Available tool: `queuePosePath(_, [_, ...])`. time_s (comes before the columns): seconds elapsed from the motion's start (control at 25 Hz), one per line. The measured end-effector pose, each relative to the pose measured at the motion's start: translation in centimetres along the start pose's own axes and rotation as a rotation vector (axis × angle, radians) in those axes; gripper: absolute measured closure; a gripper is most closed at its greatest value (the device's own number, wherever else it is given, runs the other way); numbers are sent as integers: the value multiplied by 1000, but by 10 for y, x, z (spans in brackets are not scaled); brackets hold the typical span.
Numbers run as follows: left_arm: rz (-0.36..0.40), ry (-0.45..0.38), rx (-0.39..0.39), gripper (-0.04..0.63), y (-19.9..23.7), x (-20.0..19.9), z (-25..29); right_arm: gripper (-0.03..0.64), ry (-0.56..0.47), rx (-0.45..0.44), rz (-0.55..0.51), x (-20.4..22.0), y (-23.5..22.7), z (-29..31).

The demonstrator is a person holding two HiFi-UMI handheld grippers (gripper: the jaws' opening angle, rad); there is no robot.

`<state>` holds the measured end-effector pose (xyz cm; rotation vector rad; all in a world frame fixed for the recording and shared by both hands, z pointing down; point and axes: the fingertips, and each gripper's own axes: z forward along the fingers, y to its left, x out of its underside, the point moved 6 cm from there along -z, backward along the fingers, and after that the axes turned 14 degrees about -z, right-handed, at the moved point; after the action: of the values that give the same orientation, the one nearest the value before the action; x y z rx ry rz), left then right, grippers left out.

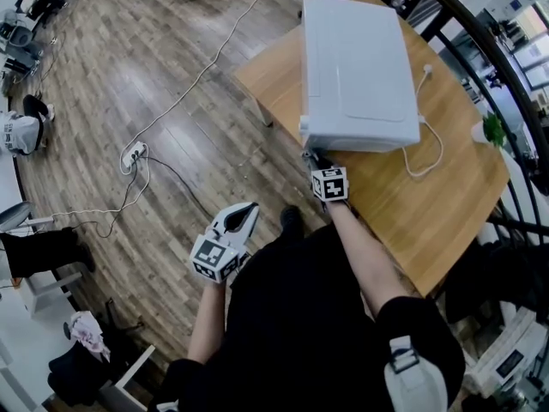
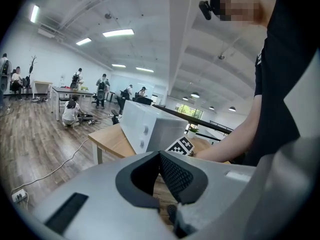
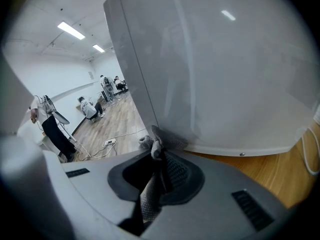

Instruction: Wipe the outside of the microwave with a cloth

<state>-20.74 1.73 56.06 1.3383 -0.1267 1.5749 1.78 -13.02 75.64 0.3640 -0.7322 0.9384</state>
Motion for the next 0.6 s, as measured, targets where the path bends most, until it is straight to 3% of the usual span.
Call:
queuePosePath(0.28, [39,25,27,595,-5,-3,14,583,-30,-17,14,20,-3,-46])
queuePosePath(0.6, [58,16,43,595,-50,-2,27,583,-38,3,-28,53,-24,-111])
